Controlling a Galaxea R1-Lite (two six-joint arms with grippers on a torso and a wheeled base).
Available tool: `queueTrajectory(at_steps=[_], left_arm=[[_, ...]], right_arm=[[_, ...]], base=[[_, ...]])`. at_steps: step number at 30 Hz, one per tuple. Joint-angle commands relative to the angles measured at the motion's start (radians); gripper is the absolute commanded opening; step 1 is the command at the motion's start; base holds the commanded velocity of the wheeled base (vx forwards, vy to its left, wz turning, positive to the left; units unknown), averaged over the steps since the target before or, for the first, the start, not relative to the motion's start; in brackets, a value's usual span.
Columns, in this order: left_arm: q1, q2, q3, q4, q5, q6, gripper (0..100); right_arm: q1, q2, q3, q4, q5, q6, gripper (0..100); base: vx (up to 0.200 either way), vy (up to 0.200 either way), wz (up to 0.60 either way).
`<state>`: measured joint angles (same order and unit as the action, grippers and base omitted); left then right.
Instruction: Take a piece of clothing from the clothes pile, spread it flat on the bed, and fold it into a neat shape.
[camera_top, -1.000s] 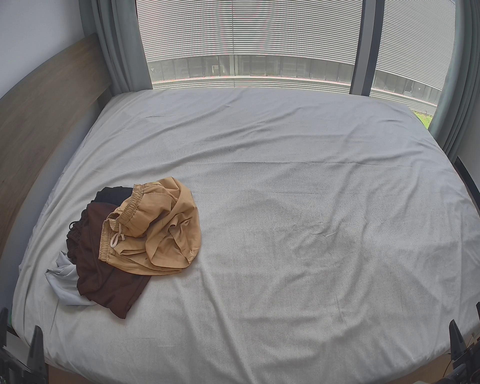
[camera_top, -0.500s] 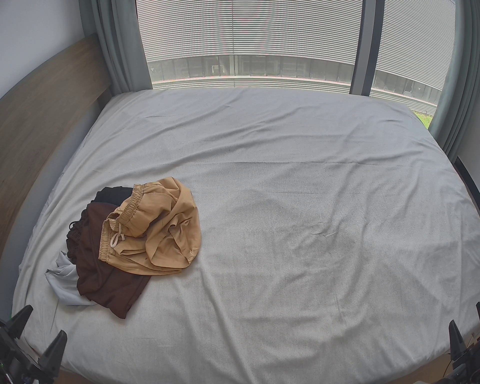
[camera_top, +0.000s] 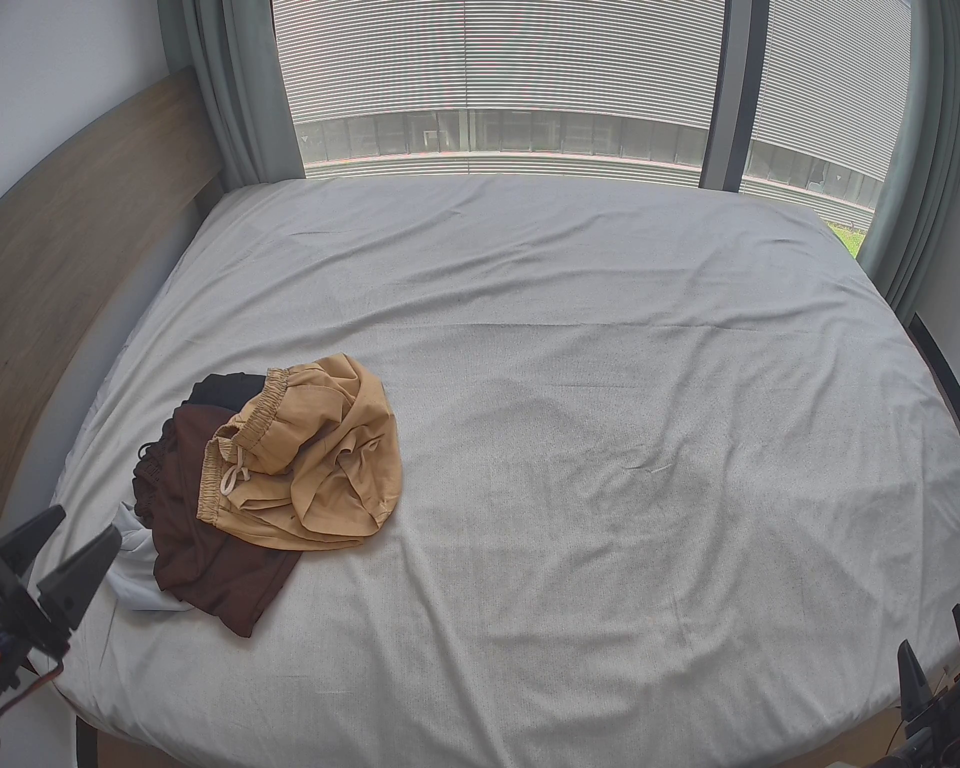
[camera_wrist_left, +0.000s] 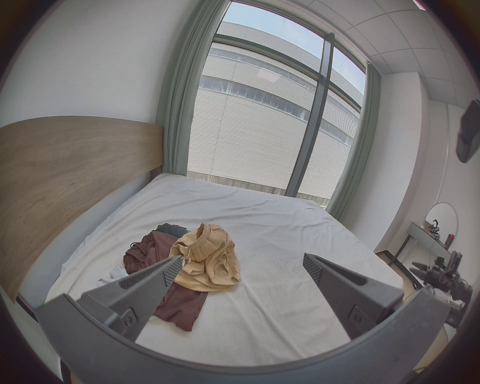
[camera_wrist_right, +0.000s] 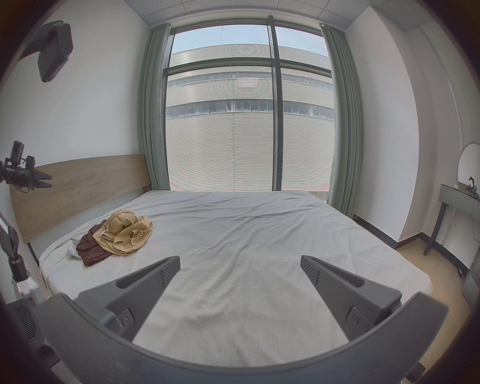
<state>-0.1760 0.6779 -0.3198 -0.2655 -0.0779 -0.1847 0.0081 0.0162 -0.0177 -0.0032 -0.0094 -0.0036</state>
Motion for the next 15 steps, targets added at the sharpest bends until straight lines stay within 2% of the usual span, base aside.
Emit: queueTrajectory(at_steps=[1,10,15], left_arm=[[0.0,0.23,-0.09,-0.073,-0.002,-0.01,100],[0.0,0.384,-0.199,-0.087,-0.005,-0.085,100],[0.001,0.457,-0.239,-0.089,-0.005,-0.096,100]], right_arm=[[0.001,-0.016,0.018,0.0,0.0,0.001,100],[0.001,-0.016,0.018,0.0,0.0,0.001,100],[0.001,-0.016,0.018,0.0,0.0,0.001,100]], base=[[0.0,0.0,0.0],[0.0,0.0,0.0],[0.0,0.0,0.0]])
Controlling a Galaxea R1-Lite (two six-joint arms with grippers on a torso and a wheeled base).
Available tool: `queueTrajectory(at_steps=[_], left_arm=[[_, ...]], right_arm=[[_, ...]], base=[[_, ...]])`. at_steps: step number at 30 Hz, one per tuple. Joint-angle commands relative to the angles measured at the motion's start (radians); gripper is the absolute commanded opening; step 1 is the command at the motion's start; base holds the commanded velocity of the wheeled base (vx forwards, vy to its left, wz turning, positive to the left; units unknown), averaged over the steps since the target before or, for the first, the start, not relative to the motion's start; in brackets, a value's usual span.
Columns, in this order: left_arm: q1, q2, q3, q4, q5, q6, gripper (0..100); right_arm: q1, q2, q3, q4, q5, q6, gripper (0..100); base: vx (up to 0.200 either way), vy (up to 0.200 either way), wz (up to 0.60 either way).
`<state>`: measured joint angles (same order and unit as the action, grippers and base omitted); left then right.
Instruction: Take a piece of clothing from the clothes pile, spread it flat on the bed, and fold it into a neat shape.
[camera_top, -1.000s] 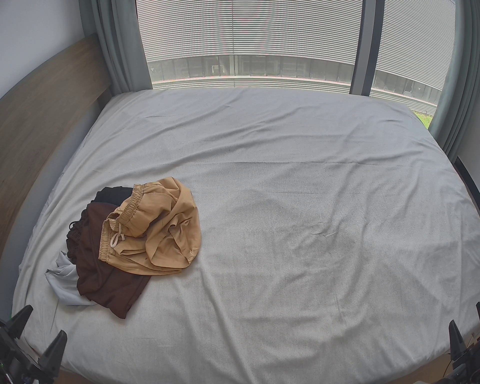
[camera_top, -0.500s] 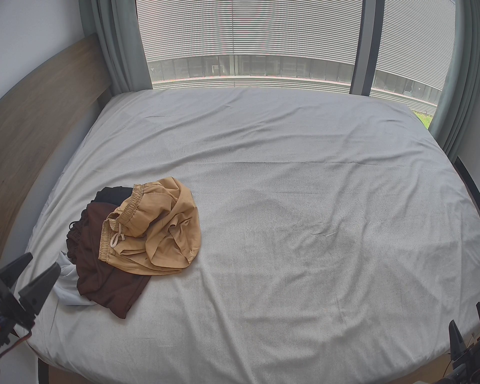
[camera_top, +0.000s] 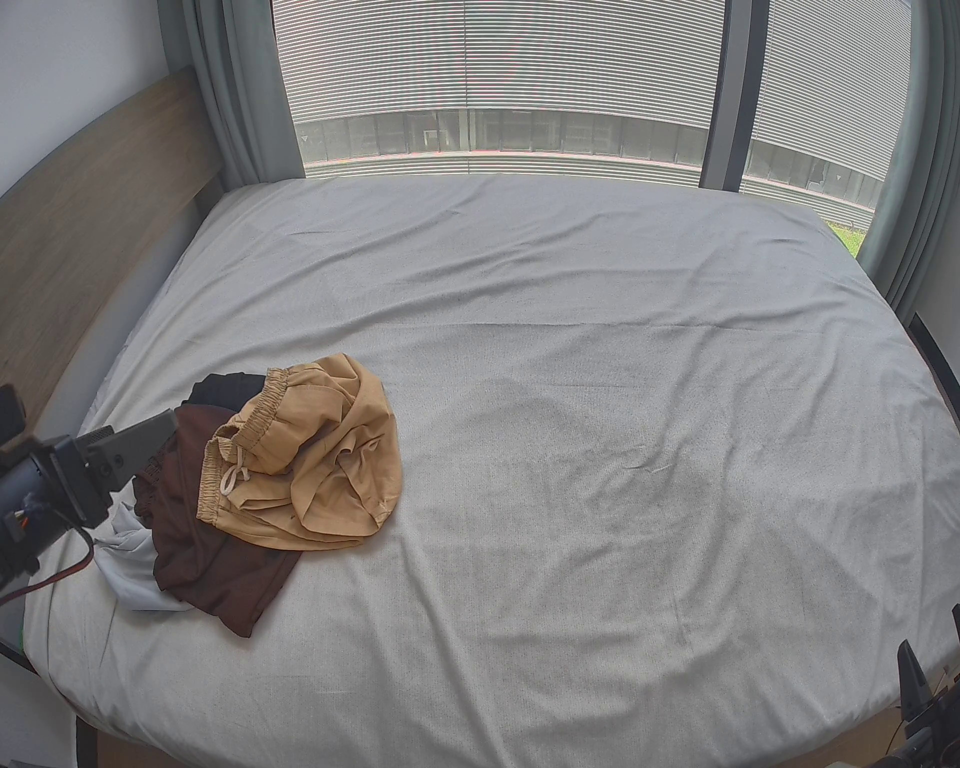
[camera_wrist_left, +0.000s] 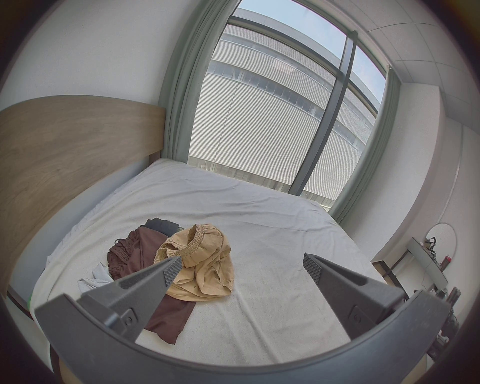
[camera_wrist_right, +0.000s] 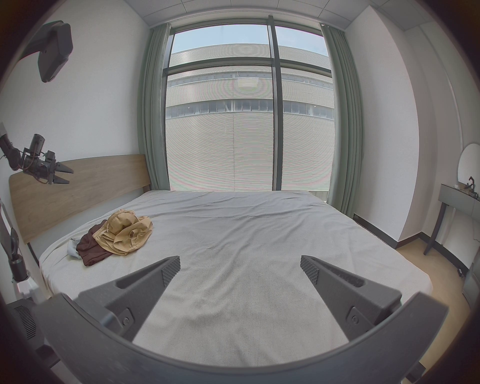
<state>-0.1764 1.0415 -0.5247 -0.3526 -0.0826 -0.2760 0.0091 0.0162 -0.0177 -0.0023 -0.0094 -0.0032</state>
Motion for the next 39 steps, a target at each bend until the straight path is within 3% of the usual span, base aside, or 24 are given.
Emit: queueTrajectory(at_steps=[1,10,22,29,39], left_arm=[[0.003,0.114,-0.044,-0.002,0.0,-0.005,100],[0.012,0.267,-0.12,-0.005,0.0,-0.006,100],[0.034,0.456,-0.172,-0.155,-0.003,-0.011,100],[0.101,0.543,-0.245,-0.178,-0.097,-0.019,100],[0.141,0.667,-0.324,-0.183,-0.111,-0.015,100]], right_arm=[[0.0,-0.016,0.018,-0.001,0.0,0.0,100],[0.0,-0.016,0.018,-0.001,0.0,0.0,100],[0.0,-0.016,0.018,-0.001,0.0,0.0,100],[0.0,-0.016,0.018,-0.001,0.0,0.0,100],[0.0,-0.016,0.018,-0.001,0.0,-0.001,100]], base=[[0.0,0.0,0.0],[0.0,0.0,0.0],[0.0,0.0,0.0],[0.0,0.0,0.0],[0.0,0.0,0.0]])
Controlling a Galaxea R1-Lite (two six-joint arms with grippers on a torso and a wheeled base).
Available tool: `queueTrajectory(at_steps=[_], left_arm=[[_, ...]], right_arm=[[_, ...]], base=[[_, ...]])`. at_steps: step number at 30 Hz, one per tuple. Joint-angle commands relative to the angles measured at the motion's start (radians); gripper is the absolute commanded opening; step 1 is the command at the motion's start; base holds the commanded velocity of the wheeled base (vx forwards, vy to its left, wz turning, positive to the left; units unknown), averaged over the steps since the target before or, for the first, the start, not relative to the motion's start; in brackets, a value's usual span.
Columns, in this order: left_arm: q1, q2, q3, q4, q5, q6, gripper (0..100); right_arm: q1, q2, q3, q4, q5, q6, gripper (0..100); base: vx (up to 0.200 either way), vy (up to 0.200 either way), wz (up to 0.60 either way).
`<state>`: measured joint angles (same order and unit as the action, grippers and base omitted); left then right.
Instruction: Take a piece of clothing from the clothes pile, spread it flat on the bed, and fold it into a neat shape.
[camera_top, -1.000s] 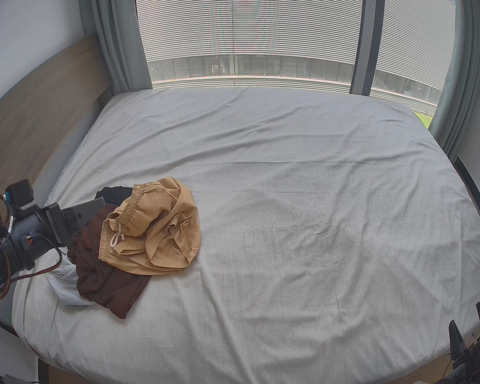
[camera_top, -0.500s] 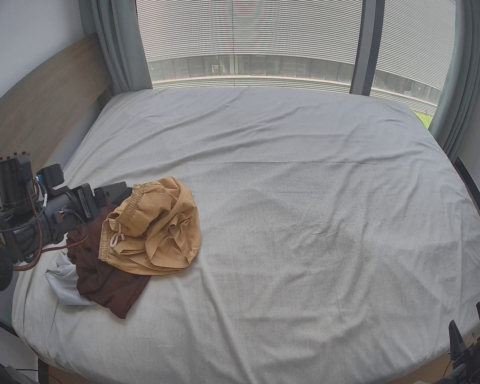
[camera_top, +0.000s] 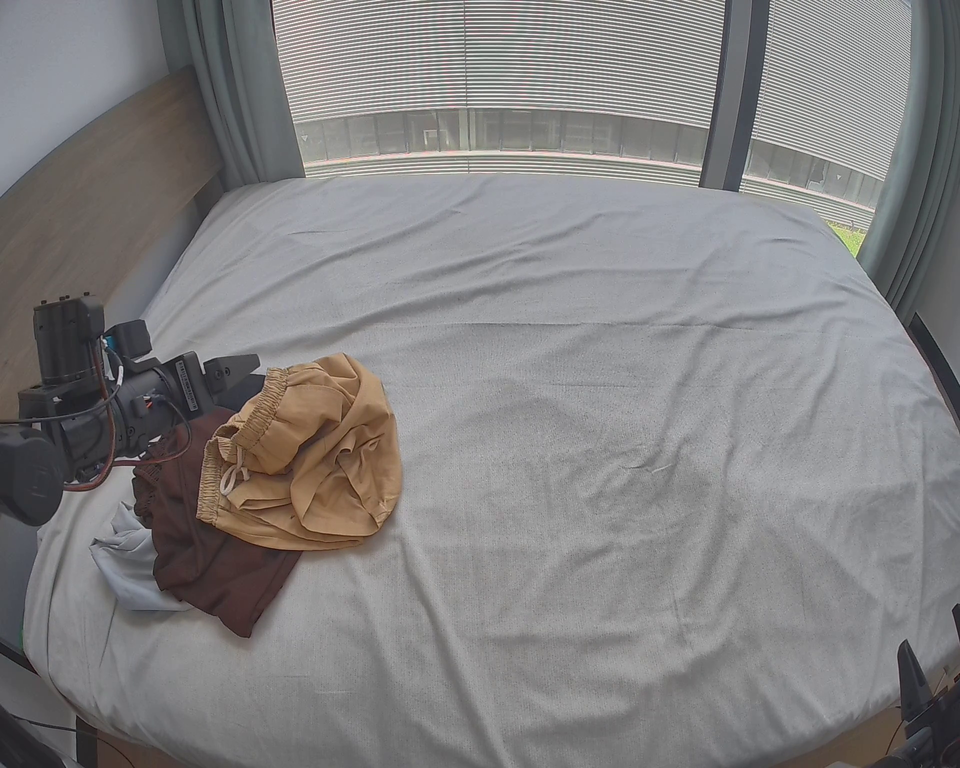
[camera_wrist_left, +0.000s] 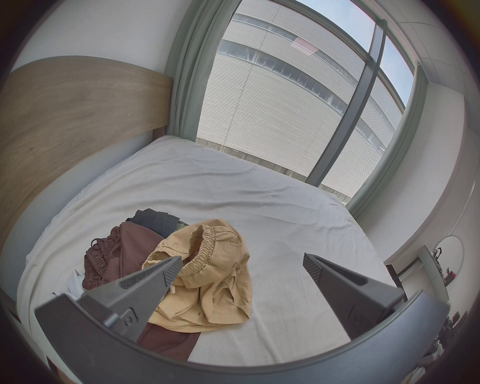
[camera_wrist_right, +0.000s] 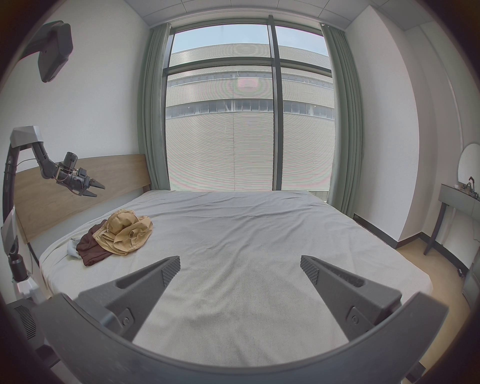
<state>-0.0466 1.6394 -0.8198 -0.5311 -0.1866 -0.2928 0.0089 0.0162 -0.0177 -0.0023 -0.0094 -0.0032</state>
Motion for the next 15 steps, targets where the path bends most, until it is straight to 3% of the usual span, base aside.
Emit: queueTrajectory(at_steps=[1,15], left_arm=[[0.011,0.079,-0.036,-0.004,-0.013,0.001,100],[0.013,0.244,-0.174,-0.01,-0.028,0.0,100]], right_arm=[[0.0,-0.016,0.018,-0.001,0.0,0.0,100],[0.0,-0.016,0.018,-0.001,0.0,0.0,100]], base=[[0.0,0.0,0.0],[0.0,0.0,0.0]])
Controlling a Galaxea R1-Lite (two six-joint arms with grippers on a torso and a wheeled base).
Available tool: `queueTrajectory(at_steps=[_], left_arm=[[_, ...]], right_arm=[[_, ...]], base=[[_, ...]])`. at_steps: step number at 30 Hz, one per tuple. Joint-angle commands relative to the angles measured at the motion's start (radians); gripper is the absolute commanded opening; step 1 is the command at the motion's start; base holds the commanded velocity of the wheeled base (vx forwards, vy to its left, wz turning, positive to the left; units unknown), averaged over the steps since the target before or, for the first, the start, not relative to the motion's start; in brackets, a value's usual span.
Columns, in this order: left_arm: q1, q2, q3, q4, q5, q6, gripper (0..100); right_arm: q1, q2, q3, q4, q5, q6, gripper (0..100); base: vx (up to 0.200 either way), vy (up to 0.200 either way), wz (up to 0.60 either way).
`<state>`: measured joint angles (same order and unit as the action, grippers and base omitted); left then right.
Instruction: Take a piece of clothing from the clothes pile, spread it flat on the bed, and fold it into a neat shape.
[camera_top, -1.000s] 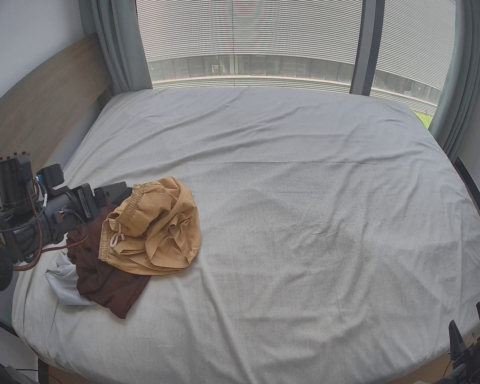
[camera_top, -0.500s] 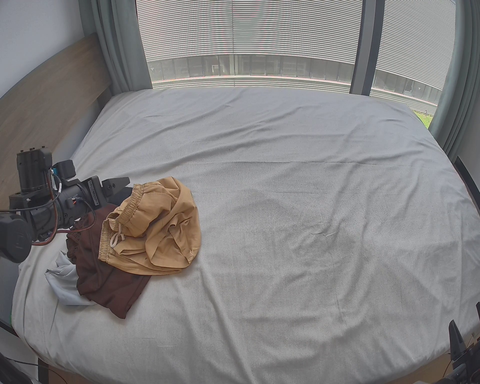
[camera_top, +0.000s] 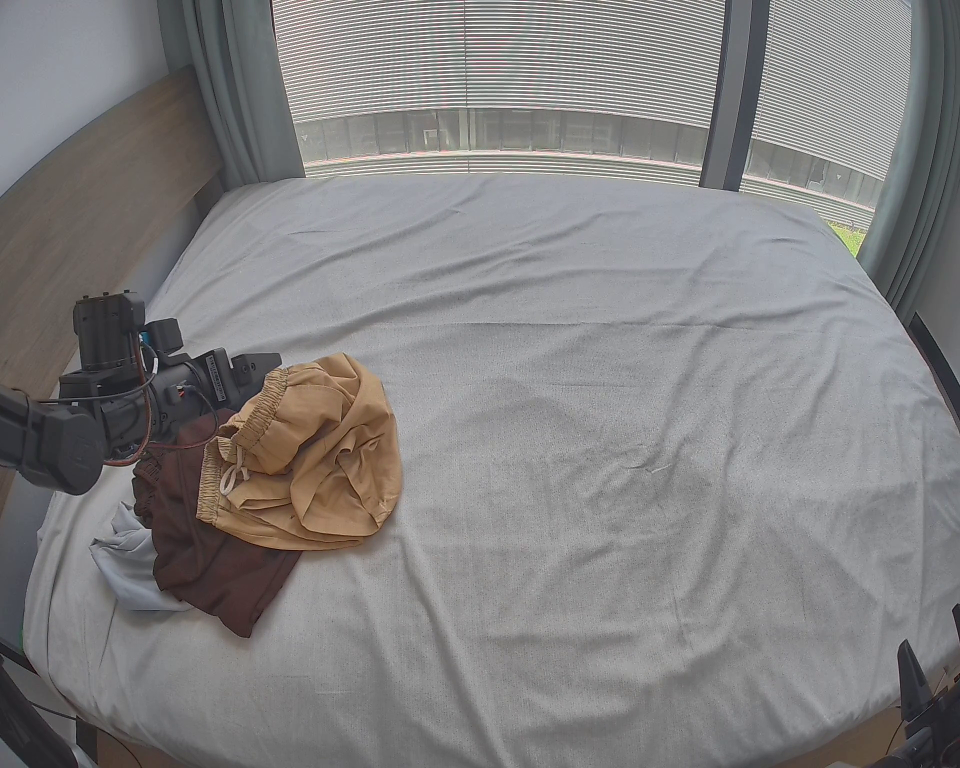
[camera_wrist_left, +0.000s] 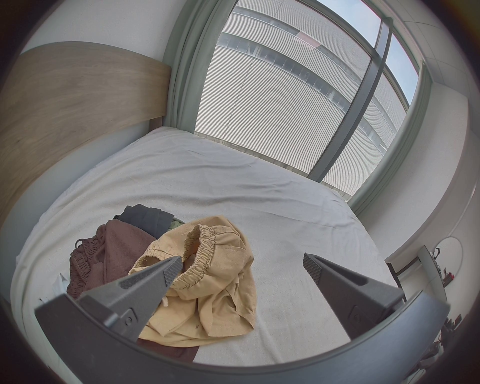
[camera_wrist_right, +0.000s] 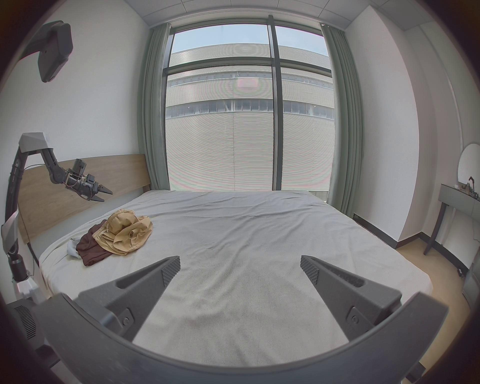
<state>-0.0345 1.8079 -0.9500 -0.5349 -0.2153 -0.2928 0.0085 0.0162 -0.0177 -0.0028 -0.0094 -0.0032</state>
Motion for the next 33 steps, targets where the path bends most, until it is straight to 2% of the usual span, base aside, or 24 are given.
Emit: queueTrajectory(at_steps=[1,9,33], left_arm=[[-0.001,0.085,-0.055,-0.005,0.001,-0.002,100],[0.001,0.185,-0.154,-0.005,0.002,-0.032,100],[-0.001,0.355,-0.322,0.004,-0.003,-0.043,100]], right_arm=[[0.001,-0.016,0.018,0.0,0.0,0.0,100],[0.001,-0.016,0.018,0.0,0.0,-0.001,100],[0.001,-0.016,0.018,0.0,0.0,-0.001,100]], base=[[0.0,0.0,0.0],[0.0,0.0,0.0],[0.0,0.0,0.0]])
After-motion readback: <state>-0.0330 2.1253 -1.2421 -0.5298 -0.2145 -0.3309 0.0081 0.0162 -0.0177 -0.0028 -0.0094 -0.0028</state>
